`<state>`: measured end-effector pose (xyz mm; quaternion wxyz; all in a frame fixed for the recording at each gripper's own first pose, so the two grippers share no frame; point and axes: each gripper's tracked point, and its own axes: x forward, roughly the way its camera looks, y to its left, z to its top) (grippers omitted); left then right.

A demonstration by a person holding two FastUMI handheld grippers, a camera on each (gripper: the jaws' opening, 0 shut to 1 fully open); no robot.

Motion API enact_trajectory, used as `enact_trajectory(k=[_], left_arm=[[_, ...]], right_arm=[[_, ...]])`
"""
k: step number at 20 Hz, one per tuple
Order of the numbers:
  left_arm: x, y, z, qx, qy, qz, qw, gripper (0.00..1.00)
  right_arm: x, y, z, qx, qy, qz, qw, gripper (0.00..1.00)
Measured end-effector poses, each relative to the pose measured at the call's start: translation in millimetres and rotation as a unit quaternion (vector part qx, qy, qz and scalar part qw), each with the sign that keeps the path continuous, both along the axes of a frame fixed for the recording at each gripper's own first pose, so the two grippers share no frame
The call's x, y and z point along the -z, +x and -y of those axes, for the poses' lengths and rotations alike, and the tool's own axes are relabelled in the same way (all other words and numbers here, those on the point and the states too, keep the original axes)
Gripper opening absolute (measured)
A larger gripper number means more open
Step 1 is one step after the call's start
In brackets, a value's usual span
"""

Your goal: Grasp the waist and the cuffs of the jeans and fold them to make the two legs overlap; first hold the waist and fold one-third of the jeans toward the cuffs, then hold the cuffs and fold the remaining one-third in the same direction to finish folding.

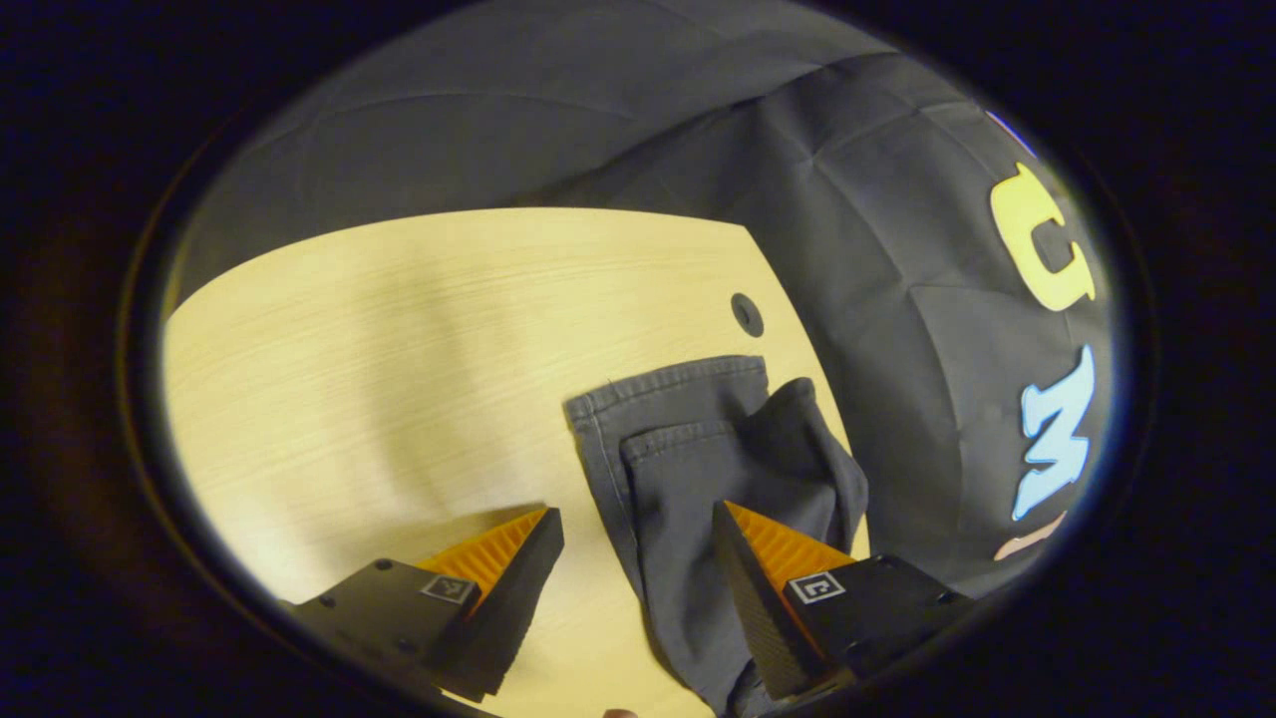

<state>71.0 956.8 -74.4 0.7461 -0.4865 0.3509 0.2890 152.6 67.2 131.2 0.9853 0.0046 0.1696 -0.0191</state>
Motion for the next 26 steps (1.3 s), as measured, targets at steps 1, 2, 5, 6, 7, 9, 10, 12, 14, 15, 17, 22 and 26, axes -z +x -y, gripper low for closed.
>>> enact_trajectory(k=[1,2,5,6,7,9,10,12,14,15,17,22,26], left_arm=[[2,7,-2,-0.001,0.003,-0.001,1.000,0.94],[4,13,-2,0.001,0.002,-0.003,1.000,0.94],[5,27,2,0.010,-0.011,-0.002,1.000,0.94],[4,31,5,0.016,-0.016,-0.002,1.000,0.94],[5,35,5,0.019,-0.017,0.003,1.000,0.94],[3,41,8,0.029,-0.022,0.013,0.999,0.94],[1,43,8,0.029,-0.023,0.017,0.999,0.96],[4,43,5,0.027,-0.026,0.017,0.999,0.94],[13,37,4,0.028,-0.023,-0.001,0.999,0.77],[14,35,3,0.033,-0.021,-0.004,0.999,0.64],[17,33,2,0.041,-0.021,-0.012,0.999,0.53],[19,37,4,0.036,-0.043,0.003,0.998,0.26],[19,38,2,0.001,-0.071,0.028,0.997,0.13]], right_arm=[[0,1,4,0.002,-0.002,-0.002,1.000,0.81],[-1,1,8,0.005,-0.005,-0.001,1.000,0.81],[-3,3,19,0.011,-0.013,-0.003,1.000,0.81],[-3,3,22,0.013,-0.017,-0.005,1.000,0.81],[0,4,25,0.014,-0.021,-0.008,1.000,0.81],[4,5,27,0.015,-0.025,-0.015,0.999,0.81],[5,6,27,0.015,-0.027,-0.018,0.999,0.81],[7,7,26,0.012,-0.029,-0.021,0.999,0.81],[10,7,26,0.011,-0.027,-0.027,0.999,0.81],[11,8,26,0.011,-0.027,-0.029,0.999,0.81],[12,10,24,0.009,-0.026,-0.030,0.999,0.81],[21,8,22,0.007,-0.023,-0.044,0.999,0.82],[30,4,24,0.012,-0.016,-0.060,0.998,0.82]])
